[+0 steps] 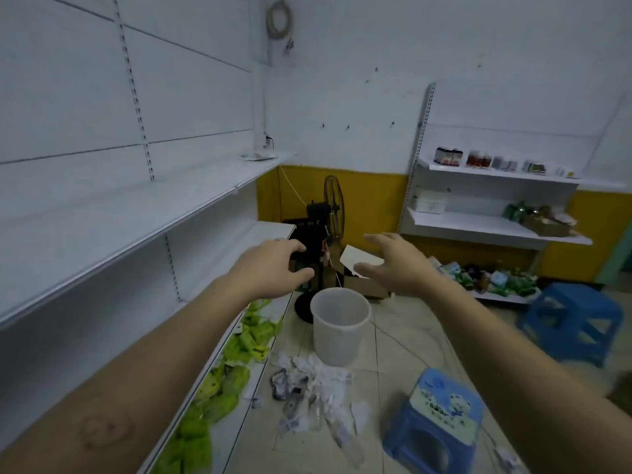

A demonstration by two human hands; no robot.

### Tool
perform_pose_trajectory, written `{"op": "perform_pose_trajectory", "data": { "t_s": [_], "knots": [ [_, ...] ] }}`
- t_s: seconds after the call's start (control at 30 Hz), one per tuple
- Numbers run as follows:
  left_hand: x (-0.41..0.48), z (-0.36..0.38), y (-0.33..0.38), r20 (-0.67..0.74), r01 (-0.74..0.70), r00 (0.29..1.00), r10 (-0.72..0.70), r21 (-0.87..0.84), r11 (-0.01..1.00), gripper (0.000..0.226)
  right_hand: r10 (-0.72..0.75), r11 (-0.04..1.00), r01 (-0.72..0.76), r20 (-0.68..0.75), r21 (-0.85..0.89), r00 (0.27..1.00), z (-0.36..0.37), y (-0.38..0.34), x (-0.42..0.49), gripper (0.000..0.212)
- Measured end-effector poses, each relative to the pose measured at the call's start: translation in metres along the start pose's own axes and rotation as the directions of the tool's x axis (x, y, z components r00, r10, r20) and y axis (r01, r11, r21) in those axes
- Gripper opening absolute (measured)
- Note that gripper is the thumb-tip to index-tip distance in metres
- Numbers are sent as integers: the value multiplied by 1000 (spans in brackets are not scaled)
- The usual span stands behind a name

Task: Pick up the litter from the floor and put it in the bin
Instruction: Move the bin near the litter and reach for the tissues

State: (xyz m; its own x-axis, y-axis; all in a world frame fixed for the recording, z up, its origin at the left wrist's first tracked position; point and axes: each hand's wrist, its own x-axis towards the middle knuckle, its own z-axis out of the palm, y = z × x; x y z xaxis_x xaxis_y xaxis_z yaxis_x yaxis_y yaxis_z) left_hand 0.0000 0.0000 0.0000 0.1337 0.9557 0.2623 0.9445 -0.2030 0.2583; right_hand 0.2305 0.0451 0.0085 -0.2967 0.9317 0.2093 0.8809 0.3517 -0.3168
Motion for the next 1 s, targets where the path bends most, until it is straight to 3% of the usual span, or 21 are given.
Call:
{"op": "perform_pose_trajectory", "data": {
  "t_s": [0.27,0.43,0.67,0.83,1.0],
  "knots": [
    [113,83,-98,78,64,995,-55,-114,991,62,104,992,-93,160,-80,982,96,15,127,69],
    [180,135,-139,149,45,989,-21,-157,987,60,172,985,-168,201,-36,964,158,47,179,70],
    [251,230,-154,348,98,937,-31,-174,980,58,300,946,-323,347,8,888,234,122,221,72],
    [297,311,-157,435,193,896,-90,-198,961,52,313,926,-375,460,47,831,296,191,264,73],
    [320,416,-171,563,346,801,-202,-161,924,50,364,875,-482,585,53,725,377,256,285,69]
  ]
}}
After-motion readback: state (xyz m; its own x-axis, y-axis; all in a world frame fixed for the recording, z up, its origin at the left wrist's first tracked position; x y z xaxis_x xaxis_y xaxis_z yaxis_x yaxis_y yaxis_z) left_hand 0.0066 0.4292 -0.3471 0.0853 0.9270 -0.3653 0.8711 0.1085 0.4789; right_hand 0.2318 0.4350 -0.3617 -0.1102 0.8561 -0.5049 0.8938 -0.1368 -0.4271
